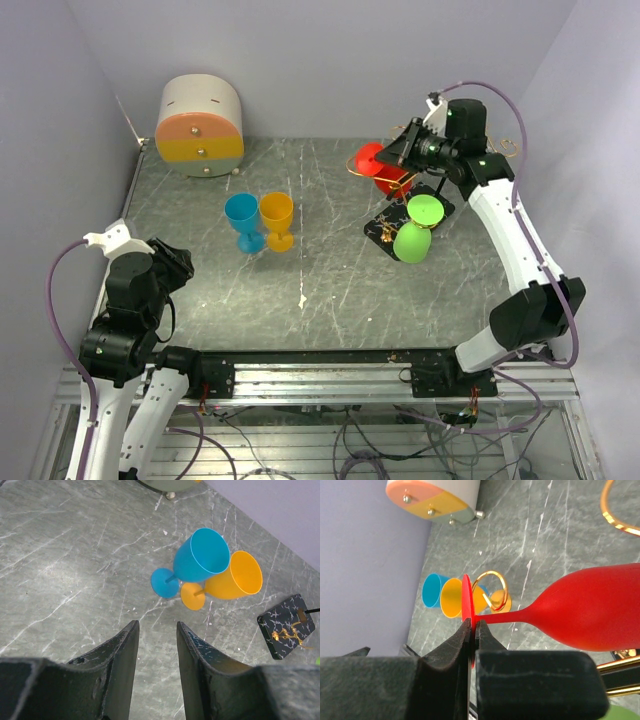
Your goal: Take the wine glass off the wine glass rack
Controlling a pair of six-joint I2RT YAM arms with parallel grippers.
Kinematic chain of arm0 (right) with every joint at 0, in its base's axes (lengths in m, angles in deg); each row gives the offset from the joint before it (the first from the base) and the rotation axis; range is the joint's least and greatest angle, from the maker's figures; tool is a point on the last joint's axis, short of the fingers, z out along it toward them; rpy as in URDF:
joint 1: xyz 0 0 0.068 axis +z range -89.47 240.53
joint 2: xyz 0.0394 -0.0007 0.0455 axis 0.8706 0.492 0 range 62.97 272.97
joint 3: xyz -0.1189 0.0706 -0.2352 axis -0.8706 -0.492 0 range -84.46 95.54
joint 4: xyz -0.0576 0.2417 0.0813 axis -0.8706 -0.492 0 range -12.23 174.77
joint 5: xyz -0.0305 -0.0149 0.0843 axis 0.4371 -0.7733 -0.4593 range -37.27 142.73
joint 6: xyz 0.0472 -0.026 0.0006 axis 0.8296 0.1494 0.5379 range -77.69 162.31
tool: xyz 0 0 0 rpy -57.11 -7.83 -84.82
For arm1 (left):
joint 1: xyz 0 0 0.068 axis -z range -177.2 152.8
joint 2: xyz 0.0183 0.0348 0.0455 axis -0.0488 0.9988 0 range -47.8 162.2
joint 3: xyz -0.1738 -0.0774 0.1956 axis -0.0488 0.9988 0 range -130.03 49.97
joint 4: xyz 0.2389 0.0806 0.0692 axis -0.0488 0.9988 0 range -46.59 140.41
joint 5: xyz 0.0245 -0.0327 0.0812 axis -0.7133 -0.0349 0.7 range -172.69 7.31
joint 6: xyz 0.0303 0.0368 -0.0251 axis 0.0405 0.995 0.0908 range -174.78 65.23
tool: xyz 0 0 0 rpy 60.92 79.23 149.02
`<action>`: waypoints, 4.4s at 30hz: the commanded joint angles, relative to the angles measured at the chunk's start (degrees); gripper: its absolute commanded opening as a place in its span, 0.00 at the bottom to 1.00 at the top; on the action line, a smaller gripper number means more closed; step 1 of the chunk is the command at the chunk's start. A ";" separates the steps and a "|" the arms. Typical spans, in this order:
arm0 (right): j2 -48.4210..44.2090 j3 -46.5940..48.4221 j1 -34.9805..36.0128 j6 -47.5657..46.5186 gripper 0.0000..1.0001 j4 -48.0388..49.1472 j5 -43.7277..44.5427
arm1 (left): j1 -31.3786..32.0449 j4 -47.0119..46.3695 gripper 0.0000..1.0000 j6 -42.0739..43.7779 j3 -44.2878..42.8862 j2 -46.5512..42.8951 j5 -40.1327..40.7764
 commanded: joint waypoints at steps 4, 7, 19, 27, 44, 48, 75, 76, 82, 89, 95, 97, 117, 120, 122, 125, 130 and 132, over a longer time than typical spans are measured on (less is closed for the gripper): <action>3.21 2.52 -2.80 2.68 0.00 7.62 -3.74 | 0.00 -1.60 0.49 0.30 0.12 0.19 0.31; 6.05 3.68 -2.76 5.30 0.00 14.42 -10.54 | -0.05 -1.52 0.50 0.30 0.08 0.48 0.43; 9.58 10.16 3.45 9.24 0.00 37.01 -26.40 | 0.00 -1.97 0.54 0.95 -0.07 0.47 -1.09; -5.34 3.25 33.54 -35.95 0.00 16.76 12.21 | 0.00 -2.47 0.58 -5.01 -1.32 -1.65 -11.23; -17.44 -27.74 59.34 -51.93 0.00 32.01 51.09 | -0.07 -6.55 0.78 -33.95 -2.84 -1.04 -40.28; -17.16 -31.59 63.94 -56.09 0.00 39.69 56.68 | -0.01 -8.54 0.79 -37.86 -0.33 -2.94 -42.34; -4.63 -37.24 77.74 -78.23 0.00 64.83 63.88 | -0.02 -22.69 0.56 -48.91 11.38 -6.02 -51.52; -4.80 -37.38 77.77 -78.22 0.00 64.82 63.51 | 0.00 -23.59 0.55 -48.95 11.79 -5.76 -52.07; -6.54 -36.98 78.05 -77.10 0.12 61.89 65.42 | -0.01 -24.02 0.26 -46.25 11.69 -5.32 -51.33; -14.38 -36.17 79.73 -70.17 0.29 47.24 71.86 | 0.00 -22.32 0.07 -43.39 12.69 -6.02 -48.46; -25.90 -32.76 80.31 -57.62 0.31 26.90 76.67 | -0.06 -17.66 0.07 -37.98 11.91 -7.66 -42.46; -28.84 -31.01 80.27 -53.87 0.31 21.84 78.15 | -0.02 -16.52 0.07 -35.61 11.36 -7.92 -40.37; -12.65 8.66 41.26 -27.57 0.16 -2.89 33.11 | -0.09 -8.24 0.07 -21.38 6.89 -13.93 -30.73; -10.45 11.94 36.18 -23.69 0.21 -4.44 16.84 | -0.09 -7.71 0.07 -21.02 6.67 -14.09 -30.57; -8.01 14.36 35.38 -23.13 0.32 -6.83 9.86 | -0.09 -7.78 0.07 -20.66 6.55 -14.00 -30.81; -5.22 15.16 35.34 -23.47 0.43 -10.03 2.75 | -0.08 -8.06 0.08 -20.49 6.32 -13.99 -31.03; -3.66 12.04 35.39 -24.09 0.47 -10.78 -2.50 | -0.09 -8.57 0.08 -20.69 6.23 -13.96 -31.32; -3.78 10.55 35.35 -24.38 0.48 -10.36 -3.67 | -0.09 -8.43 0.08 -20.48 5.99 -13.88 -31.42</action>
